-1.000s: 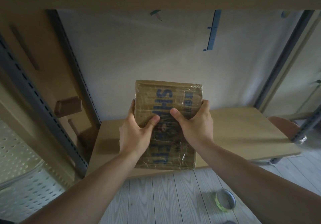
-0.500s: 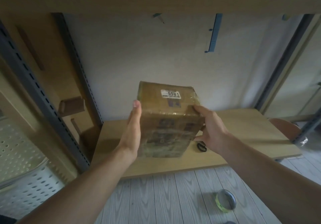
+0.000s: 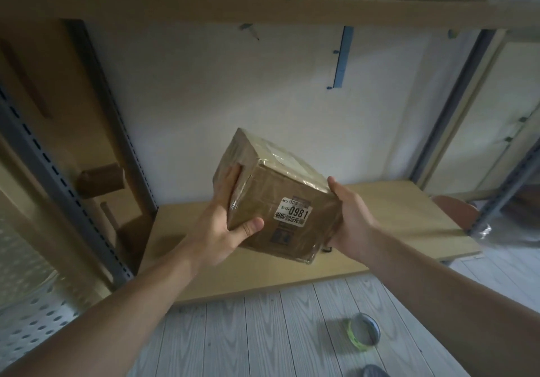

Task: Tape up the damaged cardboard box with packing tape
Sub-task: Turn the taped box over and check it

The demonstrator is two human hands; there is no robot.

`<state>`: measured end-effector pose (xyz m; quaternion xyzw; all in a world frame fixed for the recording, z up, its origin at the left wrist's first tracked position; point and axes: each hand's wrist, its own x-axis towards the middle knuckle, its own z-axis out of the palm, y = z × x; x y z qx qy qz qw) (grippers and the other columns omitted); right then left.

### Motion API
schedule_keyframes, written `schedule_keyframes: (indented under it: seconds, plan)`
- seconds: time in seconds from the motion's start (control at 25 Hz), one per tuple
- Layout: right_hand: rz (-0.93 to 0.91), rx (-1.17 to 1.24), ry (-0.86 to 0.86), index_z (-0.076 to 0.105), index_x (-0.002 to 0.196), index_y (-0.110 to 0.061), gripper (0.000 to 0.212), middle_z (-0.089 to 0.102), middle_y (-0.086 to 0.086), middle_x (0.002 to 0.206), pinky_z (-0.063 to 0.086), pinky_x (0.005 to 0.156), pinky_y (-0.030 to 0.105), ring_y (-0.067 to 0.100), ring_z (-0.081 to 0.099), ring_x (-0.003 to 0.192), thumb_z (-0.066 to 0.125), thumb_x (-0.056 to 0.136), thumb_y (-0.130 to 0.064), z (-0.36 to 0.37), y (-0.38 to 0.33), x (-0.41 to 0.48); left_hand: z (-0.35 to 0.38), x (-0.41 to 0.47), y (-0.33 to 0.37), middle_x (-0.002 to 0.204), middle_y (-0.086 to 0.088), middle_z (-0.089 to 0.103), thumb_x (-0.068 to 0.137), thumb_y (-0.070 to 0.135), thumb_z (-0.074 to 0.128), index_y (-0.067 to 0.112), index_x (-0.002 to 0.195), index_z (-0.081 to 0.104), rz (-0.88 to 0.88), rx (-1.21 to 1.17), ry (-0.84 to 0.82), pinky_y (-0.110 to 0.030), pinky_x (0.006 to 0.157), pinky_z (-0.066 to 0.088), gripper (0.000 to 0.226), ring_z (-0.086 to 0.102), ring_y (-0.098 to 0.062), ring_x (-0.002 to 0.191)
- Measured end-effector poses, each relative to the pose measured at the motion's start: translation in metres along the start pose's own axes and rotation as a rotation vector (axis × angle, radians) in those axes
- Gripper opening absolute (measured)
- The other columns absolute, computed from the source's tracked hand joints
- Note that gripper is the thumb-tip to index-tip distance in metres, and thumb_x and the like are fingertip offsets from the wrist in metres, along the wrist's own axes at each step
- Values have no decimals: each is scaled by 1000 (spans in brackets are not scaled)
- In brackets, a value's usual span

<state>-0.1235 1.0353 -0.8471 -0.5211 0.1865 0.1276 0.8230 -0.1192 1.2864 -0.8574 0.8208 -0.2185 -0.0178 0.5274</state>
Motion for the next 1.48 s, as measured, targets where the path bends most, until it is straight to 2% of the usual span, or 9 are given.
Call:
schedule_keyframes:
  seconds: [0.16,0.32,0.56,0.76,0.96,1.08,1.16,1.28,1.48]
  plan:
    - [-165,-174,61,70,107,-14,23,74,9,98,48,91,42,26,69,92,64,93,-32,9,-2,-5,-1,-13,10,144,14,58,82,81,51,48,148,41,-155,-449,-56,-49,116,38,75,55,-7,132]
    - [-185,-348,-25,67,120,-18,25,76,2,105,48,89,42,21,69,102,61,96,-22,16,11,-11,0,-12,-1,131,4,69,90,72,48,35,132,64,-369,-654,94,-54,117,33,58,59,-20,129]
    - [-43,-533,-1,64,119,-25,20,72,2,115,49,96,53,24,63,112,55,102,-22,-8,34,4,13,-8,-35,146,18,53,84,62,61,33,151,42,-479,-476,35,-43,124,19,75,40,-13,144]
    - [134,-556,73,60,124,-27,29,61,3,123,61,69,44,23,59,109,51,102,-11,-24,77,26,46,-35,-80,156,7,42,92,60,55,39,151,35,-877,-460,-101,-56,113,39,66,44,-28,142]
    - [130,-747,135,54,122,-24,22,63,2,107,62,79,47,22,65,95,50,102,-14,-21,115,51,53,-34,-102,170,1,10,105,50,40,33,161,-6,-941,-368,37,-53,108,45,74,30,-30,150]
    - [-7,-958,163,51,127,-25,26,64,3,104,62,65,37,22,66,87,48,101,-19,-8,102,64,49,-15,-100,169,-4,14,103,57,38,39,160,-3,-908,-128,84,-45,69,63,72,70,-38,106]
    - [-104,-1239,238,46,130,-26,29,63,3,100,45,46,27,19,60,72,48,101,-26,0,91,73,48,3,-96,160,-12,33,103,50,46,37,158,14,-910,-131,157,-50,69,64,65,75,-39,78]
    - [-98,-1360,315,35,134,-26,36,57,4,89,35,45,25,20,57,65,50,101,-29,10,83,82,49,19,-93,143,-12,49,101,45,55,21,152,29,-949,-256,209,-45,76,64,62,76,-37,76]
    - [-152,-1253,274,36,132,-20,40,60,9,100,52,58,35,26,61,81,55,97,-27,17,79,84,38,18,-93,161,-8,32,95,54,61,24,162,13,-897,-420,196,-40,87,59,87,74,-32,93]
